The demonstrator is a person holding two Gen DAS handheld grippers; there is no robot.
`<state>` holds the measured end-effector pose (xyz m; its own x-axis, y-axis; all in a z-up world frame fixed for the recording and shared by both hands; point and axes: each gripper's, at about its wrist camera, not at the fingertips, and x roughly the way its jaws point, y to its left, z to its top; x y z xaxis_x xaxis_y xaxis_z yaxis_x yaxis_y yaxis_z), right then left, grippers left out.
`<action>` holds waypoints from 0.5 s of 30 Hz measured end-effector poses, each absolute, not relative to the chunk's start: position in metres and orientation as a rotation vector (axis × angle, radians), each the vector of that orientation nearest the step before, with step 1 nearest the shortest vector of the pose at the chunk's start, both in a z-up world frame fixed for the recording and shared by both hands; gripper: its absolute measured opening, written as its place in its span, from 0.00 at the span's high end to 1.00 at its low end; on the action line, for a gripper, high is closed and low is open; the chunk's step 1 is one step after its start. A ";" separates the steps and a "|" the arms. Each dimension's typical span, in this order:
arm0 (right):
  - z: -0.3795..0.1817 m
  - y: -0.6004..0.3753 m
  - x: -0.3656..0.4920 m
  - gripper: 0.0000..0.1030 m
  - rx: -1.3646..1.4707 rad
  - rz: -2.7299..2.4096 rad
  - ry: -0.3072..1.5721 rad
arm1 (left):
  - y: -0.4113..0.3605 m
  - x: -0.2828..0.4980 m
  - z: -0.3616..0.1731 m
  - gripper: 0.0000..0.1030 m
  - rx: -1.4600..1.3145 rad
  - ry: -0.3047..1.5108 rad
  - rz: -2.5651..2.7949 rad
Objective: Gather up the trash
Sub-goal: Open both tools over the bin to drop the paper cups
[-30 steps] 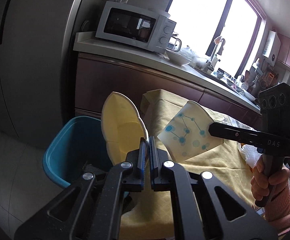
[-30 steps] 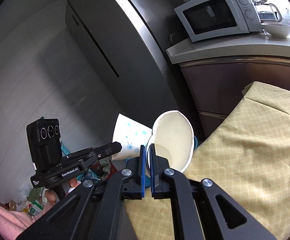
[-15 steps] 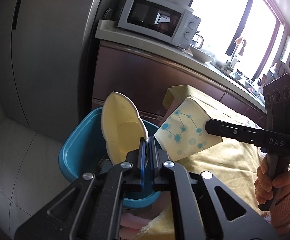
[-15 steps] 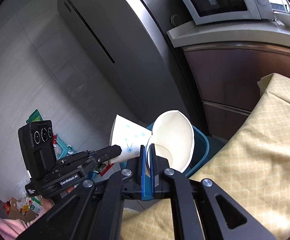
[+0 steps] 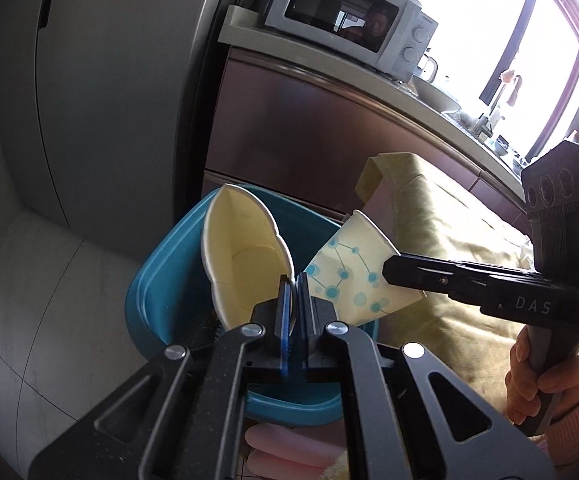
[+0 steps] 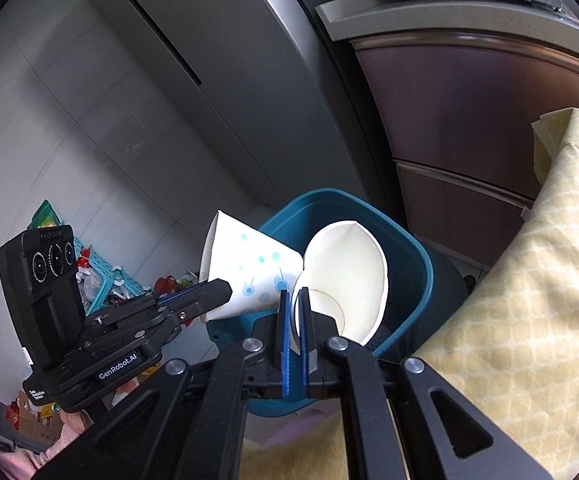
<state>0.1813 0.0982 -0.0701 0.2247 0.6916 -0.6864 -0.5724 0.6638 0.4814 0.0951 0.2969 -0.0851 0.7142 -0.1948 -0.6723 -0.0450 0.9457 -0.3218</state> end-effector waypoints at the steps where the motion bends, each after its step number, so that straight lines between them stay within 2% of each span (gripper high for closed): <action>1: -0.072 0.101 0.182 0.97 0.129 0.870 1.026 | 0.298 0.096 -0.088 0.96 -0.329 0.779 -0.081; 5: -0.078 0.108 0.185 0.96 0.102 0.848 1.039 | 0.298 0.104 -0.099 0.96 -0.332 0.801 -0.069; 9: -0.081 0.110 0.188 0.90 0.098 0.821 1.047 | 0.296 0.111 -0.109 0.96 -0.326 0.819 -0.049; 15: -0.081 0.097 0.183 0.87 0.104 0.809 1.027 | 0.294 0.107 -0.109 0.91 -0.338 0.802 -0.054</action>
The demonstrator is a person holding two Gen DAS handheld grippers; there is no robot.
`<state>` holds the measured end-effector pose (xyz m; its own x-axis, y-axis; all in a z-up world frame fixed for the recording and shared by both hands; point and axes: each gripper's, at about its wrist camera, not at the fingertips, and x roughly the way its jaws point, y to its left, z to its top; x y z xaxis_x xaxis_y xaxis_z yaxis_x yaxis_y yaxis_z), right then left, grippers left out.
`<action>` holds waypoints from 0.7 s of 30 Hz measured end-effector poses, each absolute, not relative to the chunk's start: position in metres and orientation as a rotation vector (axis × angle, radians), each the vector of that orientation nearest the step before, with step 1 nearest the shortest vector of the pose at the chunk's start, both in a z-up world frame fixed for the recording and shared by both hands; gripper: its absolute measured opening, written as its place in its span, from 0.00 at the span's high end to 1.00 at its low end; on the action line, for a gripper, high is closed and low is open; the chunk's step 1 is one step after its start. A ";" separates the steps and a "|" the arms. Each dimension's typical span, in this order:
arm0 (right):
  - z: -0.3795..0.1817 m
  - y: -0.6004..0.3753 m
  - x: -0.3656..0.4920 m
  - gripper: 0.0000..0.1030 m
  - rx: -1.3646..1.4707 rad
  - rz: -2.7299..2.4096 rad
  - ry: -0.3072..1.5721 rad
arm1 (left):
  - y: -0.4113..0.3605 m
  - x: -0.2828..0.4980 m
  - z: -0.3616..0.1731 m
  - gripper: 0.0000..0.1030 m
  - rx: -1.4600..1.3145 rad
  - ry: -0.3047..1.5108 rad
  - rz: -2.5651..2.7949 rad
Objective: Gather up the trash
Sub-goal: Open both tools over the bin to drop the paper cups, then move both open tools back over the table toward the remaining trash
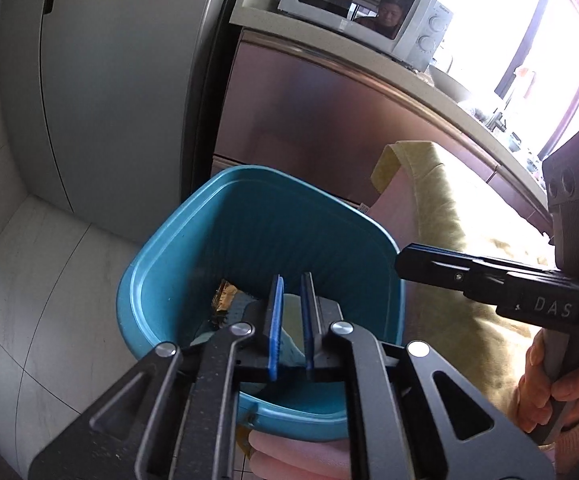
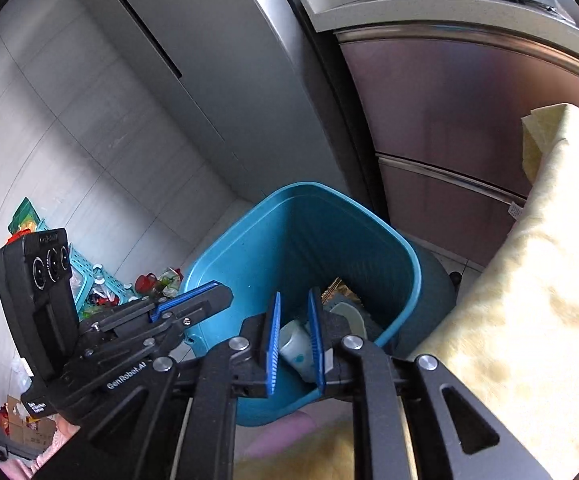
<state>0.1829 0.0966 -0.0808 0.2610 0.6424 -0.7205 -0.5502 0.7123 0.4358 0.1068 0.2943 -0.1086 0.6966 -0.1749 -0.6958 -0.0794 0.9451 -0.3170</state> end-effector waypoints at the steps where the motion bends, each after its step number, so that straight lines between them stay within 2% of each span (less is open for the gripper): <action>1: -0.079 0.094 0.181 0.86 0.106 0.809 1.020 | 0.293 0.104 -0.106 0.89 -0.336 0.793 -0.056; 5: -0.069 0.079 0.170 0.81 0.115 0.821 0.982 | 0.282 0.094 -0.092 0.80 -0.309 0.751 -0.081; 7: -0.062 0.070 0.164 0.77 0.116 0.828 0.954 | 0.274 0.089 -0.082 0.73 -0.291 0.726 -0.102; 15: -0.029 0.012 0.126 0.65 0.130 0.812 0.831 | 0.224 0.066 -0.047 0.57 -0.221 0.638 -0.239; 21: -0.011 -0.043 0.094 0.62 0.140 0.749 0.753 | 0.179 0.056 -0.038 0.53 -0.203 0.638 -0.371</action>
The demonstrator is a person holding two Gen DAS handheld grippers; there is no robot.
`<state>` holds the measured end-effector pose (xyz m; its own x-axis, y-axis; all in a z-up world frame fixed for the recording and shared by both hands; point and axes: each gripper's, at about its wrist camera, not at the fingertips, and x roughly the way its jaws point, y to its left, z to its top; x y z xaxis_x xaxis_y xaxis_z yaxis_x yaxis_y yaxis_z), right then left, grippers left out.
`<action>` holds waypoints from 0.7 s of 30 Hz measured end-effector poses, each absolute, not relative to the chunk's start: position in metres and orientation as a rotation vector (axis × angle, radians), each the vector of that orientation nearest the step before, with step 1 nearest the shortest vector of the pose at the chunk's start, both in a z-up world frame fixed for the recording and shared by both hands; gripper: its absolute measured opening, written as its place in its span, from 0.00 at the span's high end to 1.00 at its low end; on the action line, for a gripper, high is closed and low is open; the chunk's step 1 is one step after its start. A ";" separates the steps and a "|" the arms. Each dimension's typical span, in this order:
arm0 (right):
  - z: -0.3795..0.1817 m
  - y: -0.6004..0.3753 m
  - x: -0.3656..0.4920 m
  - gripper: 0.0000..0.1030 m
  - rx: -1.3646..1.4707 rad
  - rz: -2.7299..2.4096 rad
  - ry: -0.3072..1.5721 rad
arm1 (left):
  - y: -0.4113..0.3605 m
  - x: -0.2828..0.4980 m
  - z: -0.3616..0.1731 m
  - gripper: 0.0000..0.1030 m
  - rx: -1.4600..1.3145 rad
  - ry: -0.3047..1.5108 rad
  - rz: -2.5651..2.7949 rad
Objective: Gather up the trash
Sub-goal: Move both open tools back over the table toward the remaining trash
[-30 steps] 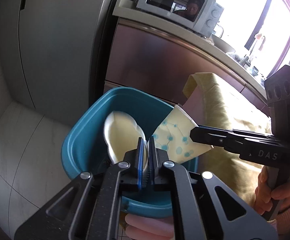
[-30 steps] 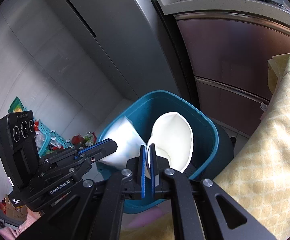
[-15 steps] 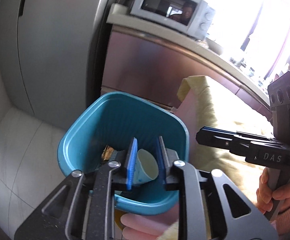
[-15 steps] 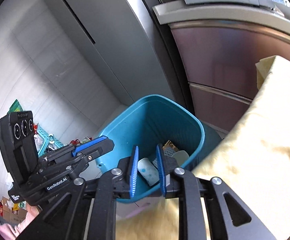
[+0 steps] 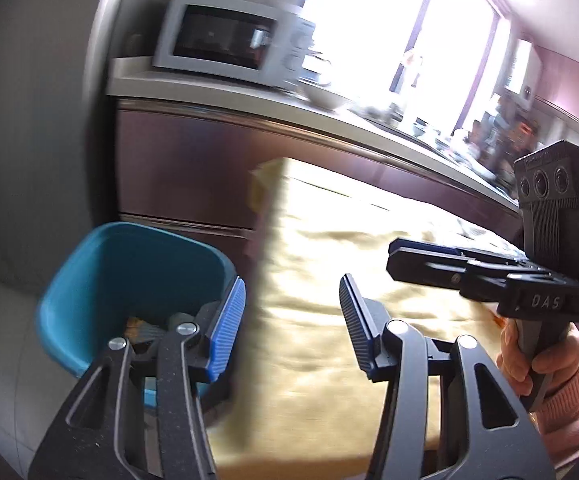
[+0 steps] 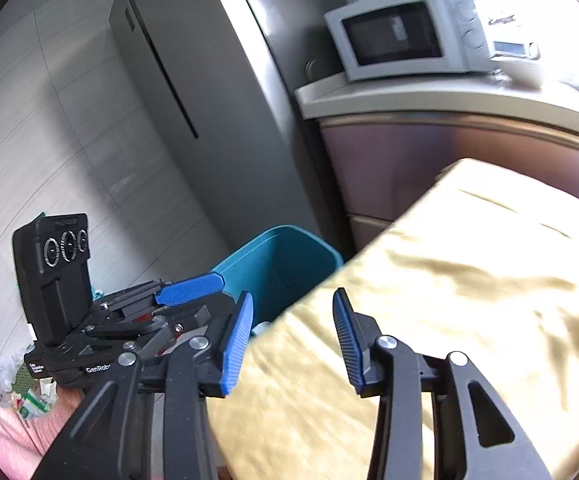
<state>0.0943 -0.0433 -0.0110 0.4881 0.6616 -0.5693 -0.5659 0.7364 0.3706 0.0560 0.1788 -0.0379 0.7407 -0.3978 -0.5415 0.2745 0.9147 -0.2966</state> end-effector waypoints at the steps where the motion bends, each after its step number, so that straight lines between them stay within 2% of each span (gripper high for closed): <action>1: -0.009 -0.054 0.088 0.62 0.144 0.733 0.743 | 0.169 0.054 -0.037 0.53 -0.201 0.640 -0.396; 9: -0.003 -0.153 0.047 0.62 0.216 0.530 0.699 | 0.074 0.050 -0.040 0.51 -0.151 0.681 -0.623; 15: -0.008 -0.205 0.027 0.62 0.262 0.382 0.686 | 0.013 0.045 -0.047 0.46 -0.113 0.723 -0.747; 21: -0.015 -0.253 0.009 0.61 0.318 0.270 0.658 | -0.037 0.057 -0.053 0.45 -0.088 0.773 -0.841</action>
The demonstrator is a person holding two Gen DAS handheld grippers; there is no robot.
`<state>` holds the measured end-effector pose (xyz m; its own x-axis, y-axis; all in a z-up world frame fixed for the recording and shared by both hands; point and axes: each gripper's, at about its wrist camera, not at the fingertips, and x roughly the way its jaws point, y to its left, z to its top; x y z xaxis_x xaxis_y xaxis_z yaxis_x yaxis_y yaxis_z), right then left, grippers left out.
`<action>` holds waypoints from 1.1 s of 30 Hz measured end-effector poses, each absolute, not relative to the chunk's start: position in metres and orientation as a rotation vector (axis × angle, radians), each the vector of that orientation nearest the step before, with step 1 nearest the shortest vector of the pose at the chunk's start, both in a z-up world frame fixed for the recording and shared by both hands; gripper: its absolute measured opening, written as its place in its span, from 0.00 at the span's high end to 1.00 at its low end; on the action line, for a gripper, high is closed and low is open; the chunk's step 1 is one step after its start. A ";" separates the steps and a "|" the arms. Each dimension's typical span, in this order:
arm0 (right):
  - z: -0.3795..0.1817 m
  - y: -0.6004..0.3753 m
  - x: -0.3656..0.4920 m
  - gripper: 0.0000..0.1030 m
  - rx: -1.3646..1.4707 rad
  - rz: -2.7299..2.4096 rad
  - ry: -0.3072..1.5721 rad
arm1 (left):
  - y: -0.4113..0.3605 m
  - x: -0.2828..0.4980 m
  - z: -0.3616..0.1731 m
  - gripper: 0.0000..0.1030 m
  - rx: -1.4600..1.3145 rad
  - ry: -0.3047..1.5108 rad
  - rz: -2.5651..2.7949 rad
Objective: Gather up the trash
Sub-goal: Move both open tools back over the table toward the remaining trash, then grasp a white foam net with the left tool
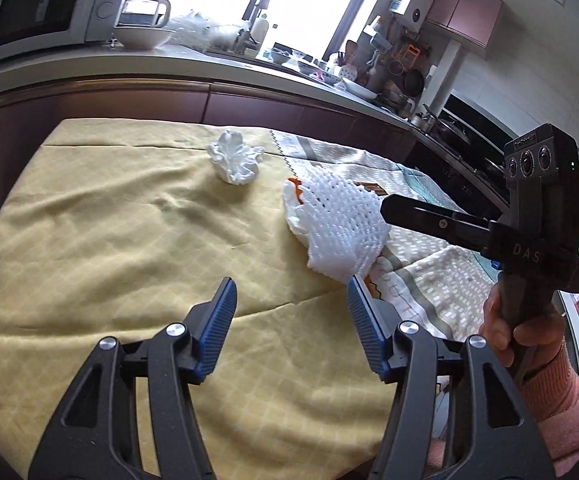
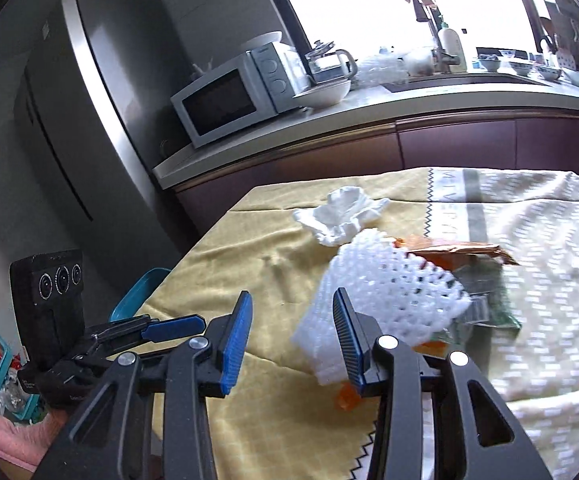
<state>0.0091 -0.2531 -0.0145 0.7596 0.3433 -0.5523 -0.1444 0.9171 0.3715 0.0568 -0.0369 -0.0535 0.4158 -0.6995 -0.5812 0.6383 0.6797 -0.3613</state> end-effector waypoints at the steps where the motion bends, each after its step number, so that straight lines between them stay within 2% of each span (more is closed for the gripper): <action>1: -0.016 -0.263 0.005 0.61 0.326 0.254 0.653 | -0.044 0.059 -0.054 0.44 -0.081 0.779 -0.848; 10: -0.024 -0.316 -0.004 0.61 0.395 0.156 0.631 | -0.095 0.081 -0.061 0.43 -0.067 0.847 -0.899; 21: -0.038 -0.341 -0.004 0.61 0.458 0.135 0.646 | -0.113 0.107 -0.074 0.44 -0.117 0.941 -0.931; 26: -0.044 -0.344 -0.001 0.61 0.475 0.134 0.652 | -0.118 0.106 -0.077 0.52 -0.111 0.956 -0.943; 28: -0.045 -0.346 0.001 0.61 0.480 0.136 0.652 | -0.121 0.106 -0.078 0.62 -0.107 0.963 -0.941; 33: -0.046 -0.351 0.008 0.61 0.486 0.136 0.655 | -0.122 0.106 -0.080 0.73 -0.106 0.973 -0.935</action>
<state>0.0081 -0.3509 -0.0461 0.7887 0.2715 -0.5515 0.0293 0.8796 0.4749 0.1055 -0.1216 -0.0804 0.2207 -0.7185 -0.6596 0.6302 0.6212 -0.4658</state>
